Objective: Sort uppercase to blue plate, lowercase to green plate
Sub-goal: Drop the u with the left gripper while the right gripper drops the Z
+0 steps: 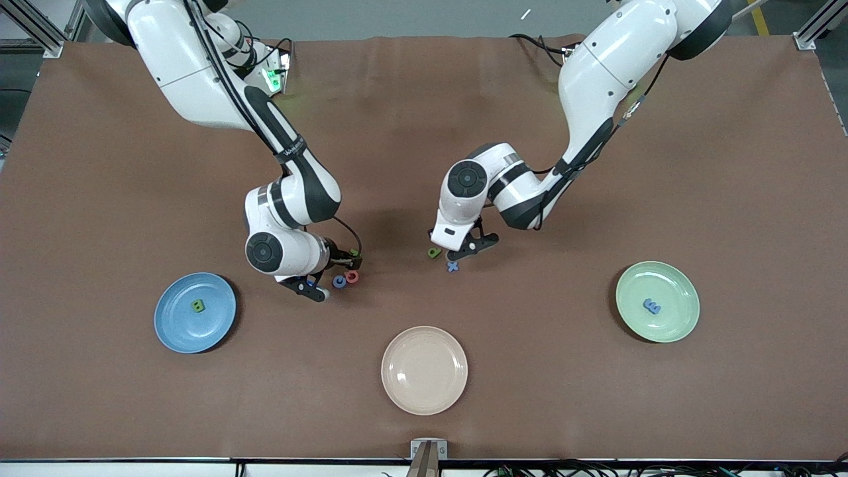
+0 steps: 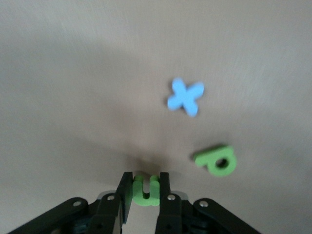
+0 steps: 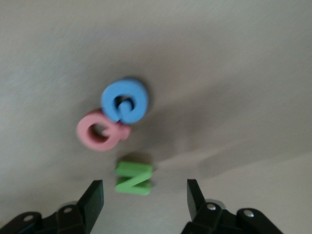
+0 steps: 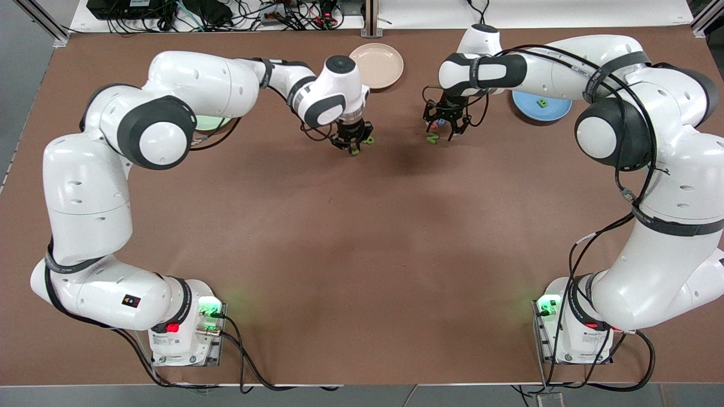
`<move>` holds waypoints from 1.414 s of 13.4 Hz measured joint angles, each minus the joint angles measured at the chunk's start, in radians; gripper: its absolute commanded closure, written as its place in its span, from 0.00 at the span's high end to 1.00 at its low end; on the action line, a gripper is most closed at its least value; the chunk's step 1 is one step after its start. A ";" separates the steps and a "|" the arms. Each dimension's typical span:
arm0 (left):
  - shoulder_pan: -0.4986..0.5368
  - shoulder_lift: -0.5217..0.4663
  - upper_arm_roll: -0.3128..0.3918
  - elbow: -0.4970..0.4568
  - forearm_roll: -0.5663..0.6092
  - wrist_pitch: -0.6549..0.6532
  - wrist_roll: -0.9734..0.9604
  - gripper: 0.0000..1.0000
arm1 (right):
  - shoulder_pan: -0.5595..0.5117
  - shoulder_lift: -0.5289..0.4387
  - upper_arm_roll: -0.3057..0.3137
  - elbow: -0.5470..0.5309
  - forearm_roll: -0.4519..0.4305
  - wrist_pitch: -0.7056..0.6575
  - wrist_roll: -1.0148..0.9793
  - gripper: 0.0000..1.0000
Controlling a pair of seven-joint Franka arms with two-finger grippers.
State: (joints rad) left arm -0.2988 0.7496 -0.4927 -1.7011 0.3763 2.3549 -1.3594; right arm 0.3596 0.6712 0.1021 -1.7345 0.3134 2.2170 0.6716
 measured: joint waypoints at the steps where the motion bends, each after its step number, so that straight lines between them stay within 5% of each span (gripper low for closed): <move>1: 0.021 -0.021 0.001 0.007 0.000 -0.005 0.000 0.00 | 0.015 -0.002 0.000 -0.006 0.007 0.023 0.016 0.76; 10: 0.355 -0.154 0.007 0.019 0.004 -0.164 0.425 0.00 | 0.034 -0.002 -0.006 -0.038 0.014 0.075 0.037 0.52; 16: 0.587 -0.154 0.012 0.015 0.006 -0.195 0.753 0.02 | 0.036 -0.005 -0.005 -0.047 0.014 0.093 0.036 0.14; 19: 0.697 -0.134 0.013 0.009 0.018 -0.191 0.891 0.18 | 0.036 -0.005 -0.005 -0.047 0.014 0.094 0.035 0.04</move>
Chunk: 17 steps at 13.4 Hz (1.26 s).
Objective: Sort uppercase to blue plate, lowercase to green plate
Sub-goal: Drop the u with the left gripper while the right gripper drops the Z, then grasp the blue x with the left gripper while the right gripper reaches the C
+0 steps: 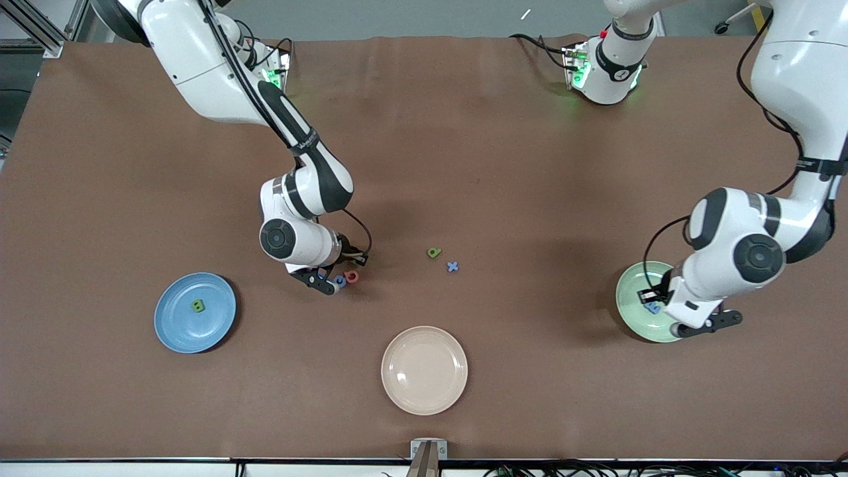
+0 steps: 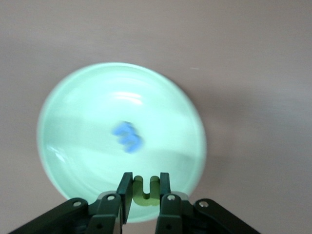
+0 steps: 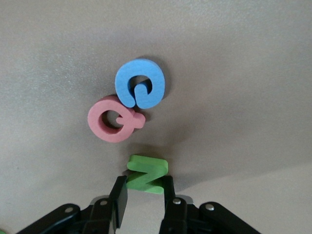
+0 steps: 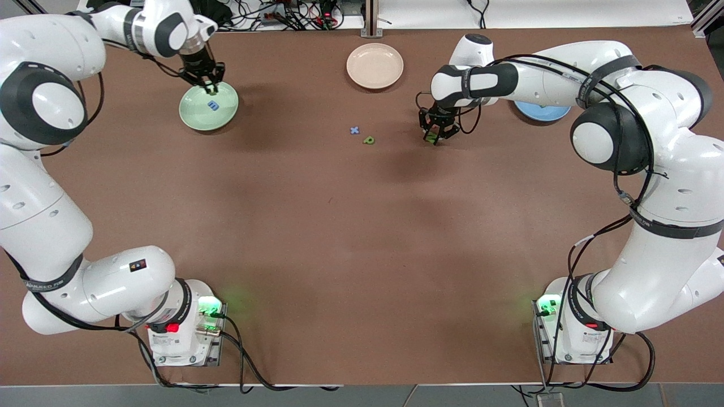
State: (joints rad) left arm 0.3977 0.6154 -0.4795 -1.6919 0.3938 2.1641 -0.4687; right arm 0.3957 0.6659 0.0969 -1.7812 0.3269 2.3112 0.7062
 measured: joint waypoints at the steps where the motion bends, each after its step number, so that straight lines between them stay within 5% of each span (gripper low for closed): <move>1: 0.030 0.012 0.000 -0.001 0.006 0.011 0.036 0.21 | 0.000 -0.001 -0.002 0.001 -0.001 0.003 -0.004 0.03; 4: 0.071 0.044 -0.001 -0.001 0.010 0.033 0.091 0.29 | -0.007 -0.010 -0.035 0.021 -0.023 0.014 -0.062 0.03; 6: 0.069 0.048 -0.004 -0.002 0.011 0.034 0.092 0.82 | -0.038 -0.014 -0.074 0.056 -0.057 0.015 -0.158 0.03; 7: 0.068 0.048 -0.007 -0.002 0.012 0.034 0.092 1.00 | -0.064 -0.014 -0.085 0.076 -0.084 0.013 -0.213 0.03; 12: 0.069 0.031 -0.056 0.001 0.013 0.021 0.084 1.00 | -0.257 -0.013 -0.101 0.211 -0.247 -0.110 -0.496 0.03; 17: -0.026 0.016 -0.198 -0.009 0.013 -0.050 -0.255 1.00 | -0.389 0.009 -0.103 0.230 -0.260 -0.125 -0.765 0.09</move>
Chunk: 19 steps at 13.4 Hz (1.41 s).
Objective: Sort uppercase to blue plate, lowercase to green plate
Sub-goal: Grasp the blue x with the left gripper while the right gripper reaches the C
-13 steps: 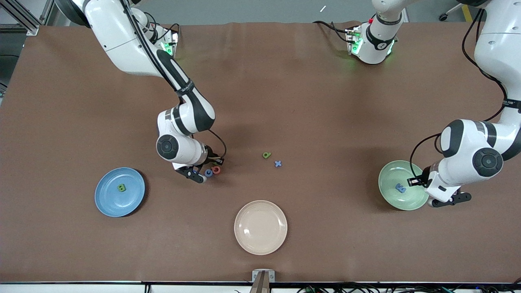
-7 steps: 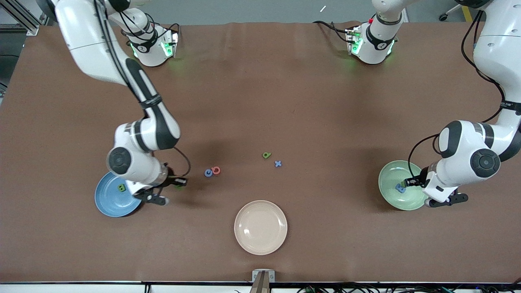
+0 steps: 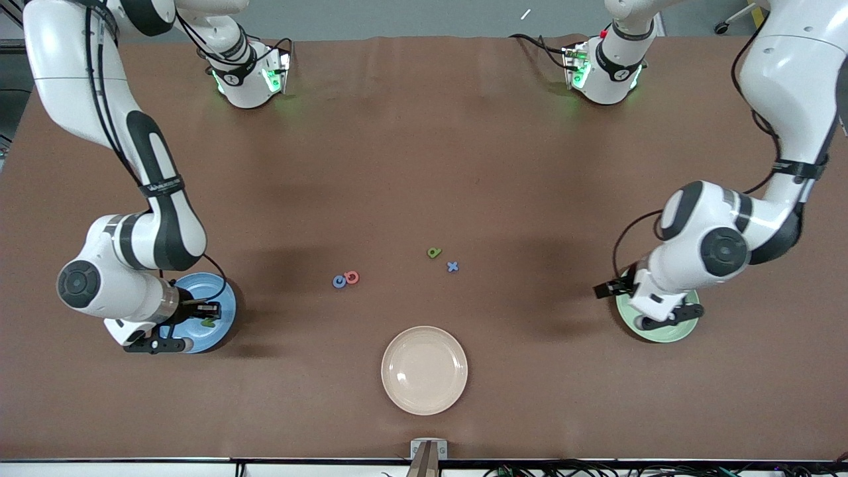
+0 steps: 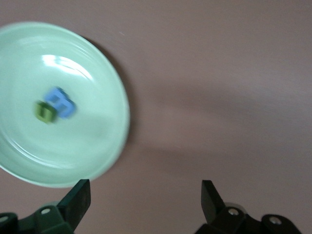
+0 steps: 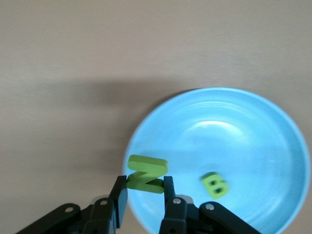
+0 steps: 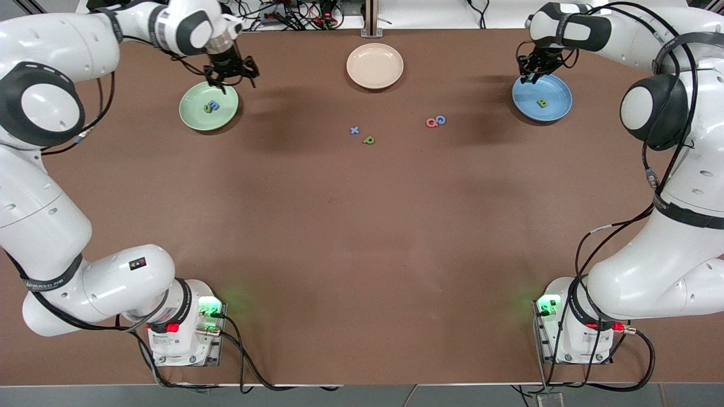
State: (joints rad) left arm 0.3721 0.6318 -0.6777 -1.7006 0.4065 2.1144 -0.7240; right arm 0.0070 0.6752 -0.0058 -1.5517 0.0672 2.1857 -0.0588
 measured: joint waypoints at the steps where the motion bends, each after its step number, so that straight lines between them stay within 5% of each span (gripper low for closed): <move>1: -0.039 0.000 0.001 -0.001 0.000 0.000 -0.071 1.00 | -0.013 0.010 0.000 0.000 0.000 0.000 -0.027 0.20; 3: -0.103 0.004 0.002 -0.001 0.000 0.001 -0.192 1.00 | -0.020 0.032 0.001 0.000 -0.002 0.001 -0.045 0.56; 5: -0.169 0.020 0.002 0.011 0.000 0.004 -0.318 1.00 | -0.018 0.046 0.005 0.001 -0.003 0.004 -0.046 0.66; 11: -0.438 0.125 0.050 0.139 0.000 0.036 -0.601 1.00 | 0.025 0.046 0.019 0.028 -0.003 -0.001 0.070 0.73; 15: -0.631 0.174 0.191 0.176 0.000 0.107 -0.607 0.99 | 0.138 0.046 0.030 0.030 -0.002 -0.009 0.372 0.73; 19: -0.760 0.266 0.258 0.271 0.000 0.134 -0.613 0.85 | 0.276 0.047 0.032 0.026 -0.002 -0.018 0.660 0.73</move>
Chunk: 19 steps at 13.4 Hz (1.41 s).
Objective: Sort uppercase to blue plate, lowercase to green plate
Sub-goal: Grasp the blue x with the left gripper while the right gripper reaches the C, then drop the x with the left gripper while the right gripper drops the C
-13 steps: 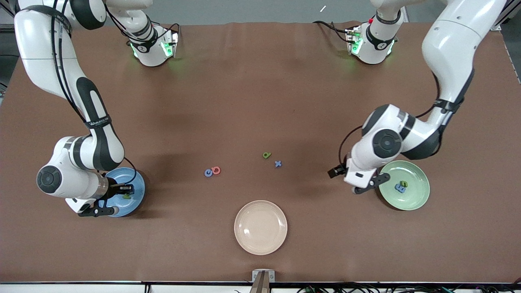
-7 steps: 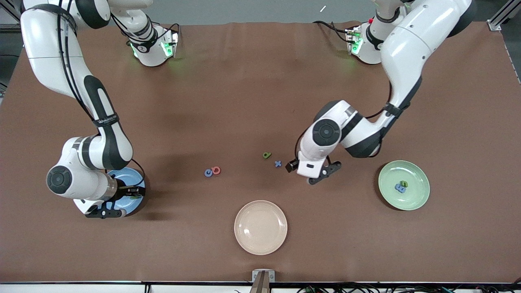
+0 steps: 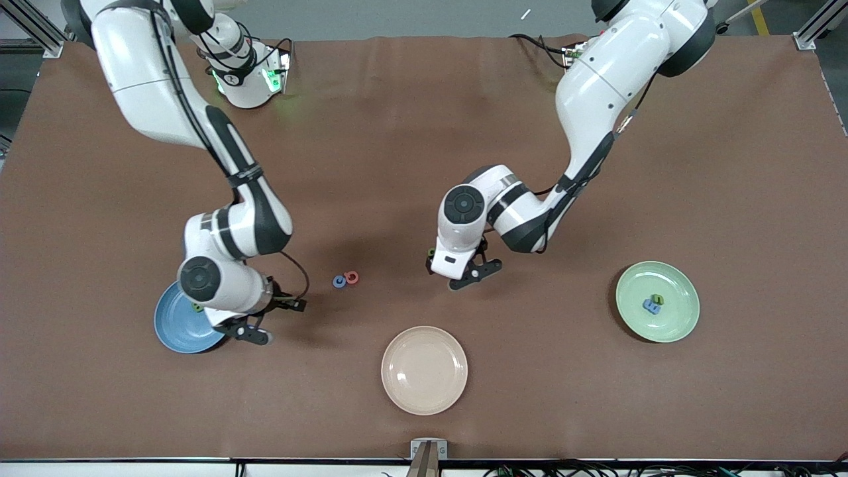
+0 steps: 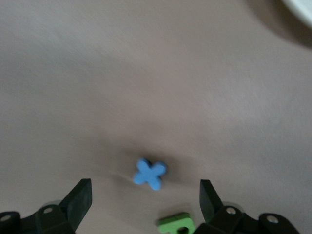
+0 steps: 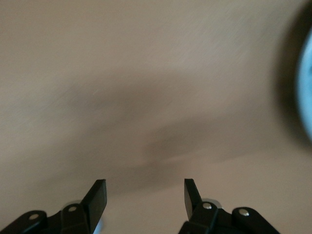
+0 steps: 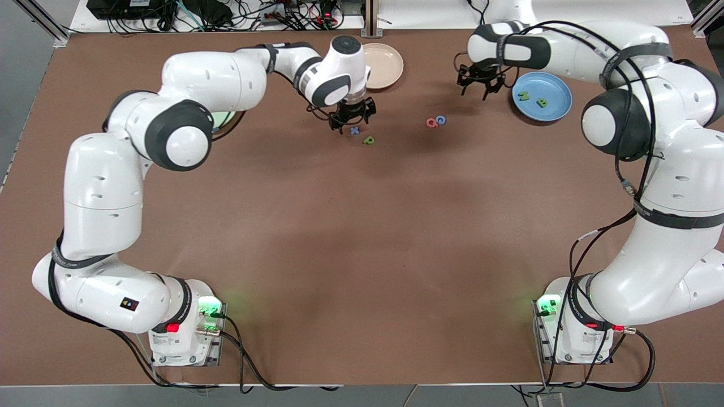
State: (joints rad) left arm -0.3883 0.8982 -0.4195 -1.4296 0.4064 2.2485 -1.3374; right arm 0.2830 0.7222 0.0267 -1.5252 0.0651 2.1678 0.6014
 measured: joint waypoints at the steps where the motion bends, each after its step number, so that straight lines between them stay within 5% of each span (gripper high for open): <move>1: -0.008 0.016 0.002 0.014 0.000 0.001 0.000 0.77 | 0.025 0.001 0.000 -0.001 0.000 0.001 0.065 0.72; 8: -0.007 0.029 0.022 0.029 0.000 0.002 0.067 0.60 | 0.102 0.023 0.000 -0.082 0.121 0.120 0.303 0.71; 13: -0.007 0.029 0.022 0.035 0.000 0.002 0.078 0.05 | 0.130 0.023 -0.003 -0.095 0.123 0.131 0.339 0.66; 19: 0.073 -0.033 0.022 0.052 0.001 -0.099 0.119 0.00 | 0.130 0.022 -0.007 -0.103 0.123 0.135 0.339 0.41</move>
State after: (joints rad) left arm -0.3153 0.8649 -0.3970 -1.3774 0.4078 2.1498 -1.2188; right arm 0.4134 0.7437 0.0197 -1.6284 0.1883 2.3031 0.9405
